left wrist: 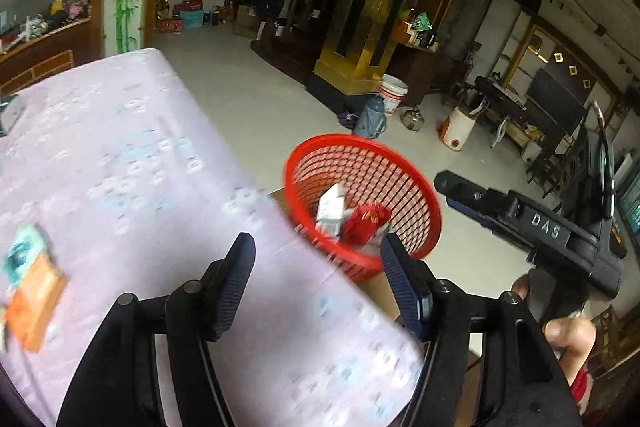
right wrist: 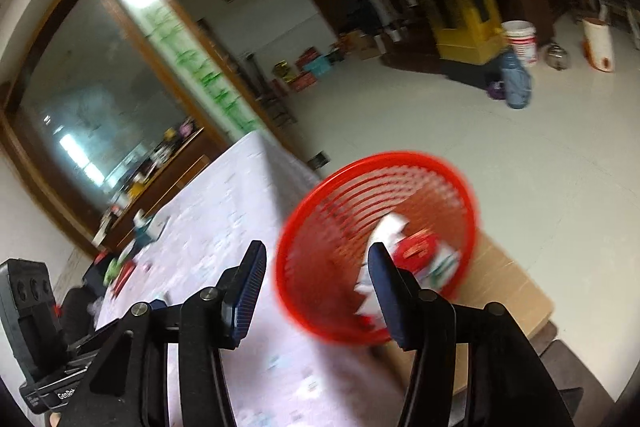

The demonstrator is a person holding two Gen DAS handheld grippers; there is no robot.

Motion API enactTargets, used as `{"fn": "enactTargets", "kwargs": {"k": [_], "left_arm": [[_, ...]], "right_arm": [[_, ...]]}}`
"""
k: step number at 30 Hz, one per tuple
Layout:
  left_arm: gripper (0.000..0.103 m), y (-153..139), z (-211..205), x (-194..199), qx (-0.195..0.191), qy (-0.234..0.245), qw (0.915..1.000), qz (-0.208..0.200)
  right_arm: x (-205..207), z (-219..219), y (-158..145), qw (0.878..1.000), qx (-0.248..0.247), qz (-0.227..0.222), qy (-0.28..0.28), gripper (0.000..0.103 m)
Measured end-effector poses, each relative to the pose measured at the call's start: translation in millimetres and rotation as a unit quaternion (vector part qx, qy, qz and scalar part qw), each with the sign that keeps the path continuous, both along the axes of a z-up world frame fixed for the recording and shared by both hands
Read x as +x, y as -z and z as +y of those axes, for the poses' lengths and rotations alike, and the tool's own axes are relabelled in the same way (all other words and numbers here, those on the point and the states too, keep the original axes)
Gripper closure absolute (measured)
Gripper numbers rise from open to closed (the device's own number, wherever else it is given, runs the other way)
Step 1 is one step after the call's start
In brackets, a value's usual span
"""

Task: Collect trash
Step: 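Open both tools to drop the box and pink bag into the wastebasket, then move both tools back toward the white wrapper and small boxes on the table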

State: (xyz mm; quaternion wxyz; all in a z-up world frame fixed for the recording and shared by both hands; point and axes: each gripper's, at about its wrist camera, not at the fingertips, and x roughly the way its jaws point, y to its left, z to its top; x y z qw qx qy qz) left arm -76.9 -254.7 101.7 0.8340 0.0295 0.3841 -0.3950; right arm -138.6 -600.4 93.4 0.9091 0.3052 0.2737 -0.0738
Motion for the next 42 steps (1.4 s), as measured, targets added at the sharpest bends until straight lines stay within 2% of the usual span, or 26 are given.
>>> {"fn": "enactTargets", "kwargs": {"k": [4,8,9,13,14,19,23,27,31,33,38,40,42], "left_arm": [[0.039,-9,22,-14,0.012,-0.023,0.9994,-0.024],[0.037,-15,65,-30,0.009,-0.040,0.9986,-0.033],[0.037,-17,62,-29,0.011,-0.045,0.9984,-0.034],[0.036,-17,107,-38,0.019,-0.080,0.9958,-0.042],[0.036,-14,105,-36,0.020,-0.086,0.9952,-0.042],[0.036,-10,150,-30,0.019,-0.147,0.9882,-0.037],[0.036,-4,173,-9,0.007,-0.203,0.9791,-0.011],[0.036,10,226,11,-0.010,-0.278,0.9599,0.032],[0.037,23,260,39,-0.046,-0.324,0.9411,0.086],[0.037,29,264,54,-0.059,-0.335,0.9339,0.111],[0.037,41,247,91,-0.085,-0.336,0.9251,0.156],[0.037,44,238,103,-0.080,-0.351,0.9181,0.166],[0.037,47,231,114,-0.083,-0.355,0.9151,0.172]], "right_arm": [[9,44,-2,0.999,-0.016,0.006,-0.048,0.043],[20,93,3,0.995,-0.037,0.022,-0.092,0.042],[25,106,5,0.993,-0.042,0.029,-0.104,0.041],[37,143,14,0.987,-0.053,0.049,-0.143,0.041],[38,153,14,0.985,-0.055,0.050,-0.153,0.041],[43,186,18,0.978,-0.063,0.053,-0.189,0.041],[46,199,17,0.976,-0.062,0.055,-0.203,0.041],[47,207,19,0.973,-0.064,0.055,-0.213,0.041],[51,213,21,0.972,-0.062,0.057,-0.221,0.041],[50,214,20,0.971,-0.064,0.055,-0.222,0.041],[49,210,21,0.972,-0.061,0.056,-0.219,0.041],[49,208,21,0.973,-0.060,0.057,-0.217,0.041],[49,205,22,0.974,-0.058,0.056,-0.214,0.041]]}}
